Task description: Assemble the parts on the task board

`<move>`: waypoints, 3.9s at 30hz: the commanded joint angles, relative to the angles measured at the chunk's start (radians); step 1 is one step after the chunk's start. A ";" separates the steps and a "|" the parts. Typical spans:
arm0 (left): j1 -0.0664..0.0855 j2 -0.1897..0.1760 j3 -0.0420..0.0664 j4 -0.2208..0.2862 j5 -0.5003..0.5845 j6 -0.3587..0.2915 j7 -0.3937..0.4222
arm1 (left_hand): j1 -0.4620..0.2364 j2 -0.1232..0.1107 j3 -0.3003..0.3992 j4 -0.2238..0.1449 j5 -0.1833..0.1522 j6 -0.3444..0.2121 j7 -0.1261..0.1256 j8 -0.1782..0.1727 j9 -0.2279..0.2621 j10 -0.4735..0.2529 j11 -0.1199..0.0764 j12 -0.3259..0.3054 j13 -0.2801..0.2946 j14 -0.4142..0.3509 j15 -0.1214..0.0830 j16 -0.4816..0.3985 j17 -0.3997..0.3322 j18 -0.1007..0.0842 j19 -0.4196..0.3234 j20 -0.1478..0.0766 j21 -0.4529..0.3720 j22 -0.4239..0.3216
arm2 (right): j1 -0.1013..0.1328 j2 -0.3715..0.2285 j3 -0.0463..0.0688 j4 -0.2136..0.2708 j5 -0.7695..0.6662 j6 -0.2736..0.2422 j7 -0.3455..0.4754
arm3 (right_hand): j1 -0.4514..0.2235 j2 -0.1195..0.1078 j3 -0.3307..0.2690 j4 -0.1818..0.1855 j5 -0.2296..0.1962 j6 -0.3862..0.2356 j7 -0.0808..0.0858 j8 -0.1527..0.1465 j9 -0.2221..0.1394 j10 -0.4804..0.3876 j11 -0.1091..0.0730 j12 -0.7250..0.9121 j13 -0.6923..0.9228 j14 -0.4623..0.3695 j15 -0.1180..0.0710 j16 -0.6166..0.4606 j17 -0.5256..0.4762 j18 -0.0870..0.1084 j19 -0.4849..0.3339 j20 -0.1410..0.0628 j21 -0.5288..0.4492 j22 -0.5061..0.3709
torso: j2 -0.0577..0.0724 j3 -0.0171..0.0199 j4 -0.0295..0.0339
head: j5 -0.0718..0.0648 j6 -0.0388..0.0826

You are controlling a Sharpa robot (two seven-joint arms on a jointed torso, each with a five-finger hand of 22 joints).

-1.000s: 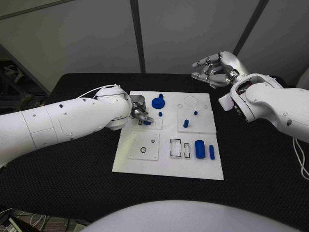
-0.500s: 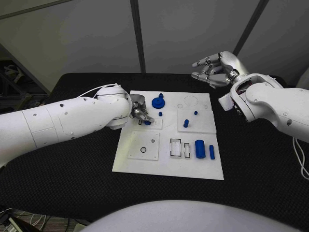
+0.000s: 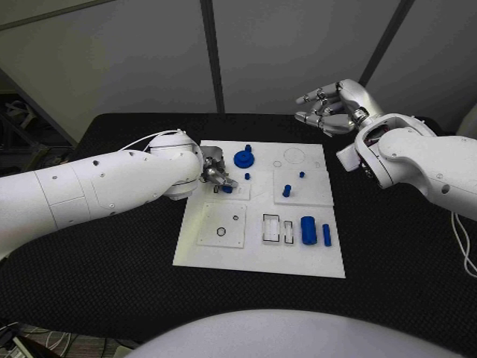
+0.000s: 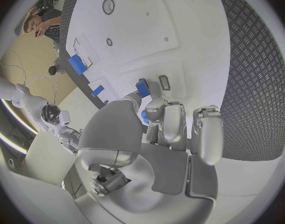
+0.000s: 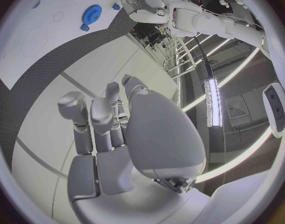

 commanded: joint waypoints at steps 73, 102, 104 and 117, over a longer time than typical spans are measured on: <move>0.011 -0.003 0.002 0.015 -0.008 0.025 -0.011 | -0.124 0.026 -0.062 0.000 -0.006 0.016 -0.002 -0.009 -0.001 0.009 0.004 0.003 0.010 0.042 -0.003 -0.003 0.003 -0.035 0.044 -0.003 -0.001 0.196 | 0.002 0.007 0.000 -0.009 0.000 0.010 0.006 | -0.019 -0.001 -0.003 0.010 0.005 -0.008 -0.002 -0.005 0.000 -0.005 -0.001 0.001 -0.001 0.006 -0.001 -0.008 0.000 0.009 -0.004 -0.002 -0.008 -0.003 | 0.000 0.0002 -0.0001 | 0.000 0.003; 0.088 -0.004 0.121 -0.073 0.057 0.079 -0.003 | -0.037 -0.016 -0.108 -0.004 -0.001 -0.114 0.071 -0.150 -0.086 -0.148 0.066 -0.201 -0.211 0.033 0.044 -0.024 -0.013 0.008 -0.071 0.039 -0.170 0.078 | 0.001 0.012 0.000 -0.029 0.001 0.012 0.006 | -0.019 -0.001 -0.003 0.011 0.006 -0.009 -0.003 -0.005 0.000 -0.009 -0.001 -0.004 -0.006 0.005 -0.001 -0.012 -0.003 0.010 -0.006 -0.001 -0.012 -0.007 | 0.001 -0.0008 -0.0002 | -0.001 0.033; 0.094 0.012 0.121 -0.109 0.060 0.107 -0.002 | -0.036 -0.017 -0.108 -0.004 -0.001 -0.113 0.071 -0.151 -0.087 -0.149 0.066 -0.202 -0.213 0.033 0.045 -0.025 -0.014 0.008 -0.071 0.039 -0.170 0.078 | 0.001 0.013 0.000 -0.030 0.001 0.013 0.006 | -0.019 -0.001 -0.003 0.011 0.006 -0.009 -0.003 -0.005 0.000 -0.009 -0.001 -0.004 -0.006 0.005 -0.001 -0.012 -0.003 0.010 -0.006 -0.001 -0.012 -0.007 | 0.001 -0.0007 -0.0009 | 0.000 0.036; 0.103 0.107 0.098 -0.304 0.064 0.238 0.003 | 0.043 -0.014 -0.098 -0.008 0.001 -0.139 0.090 -0.219 -0.144 -0.221 0.083 -0.264 -0.293 0.012 0.060 -0.063 -0.045 0.017 -0.094 0.056 -0.215 0.055 | 0.001 0.017 0.000 -0.032 0.001 0.017 0.006 | -0.014 -0.001 0.000 0.007 0.019 -0.009 -0.003 -0.005 0.001 -0.014 -0.002 -0.007 -0.009 0.006 -0.002 -0.014 -0.001 0.010 -0.006 -0.002 -0.015 -0.009 | 0.002 -0.0016 -0.0011 | 0.000 0.043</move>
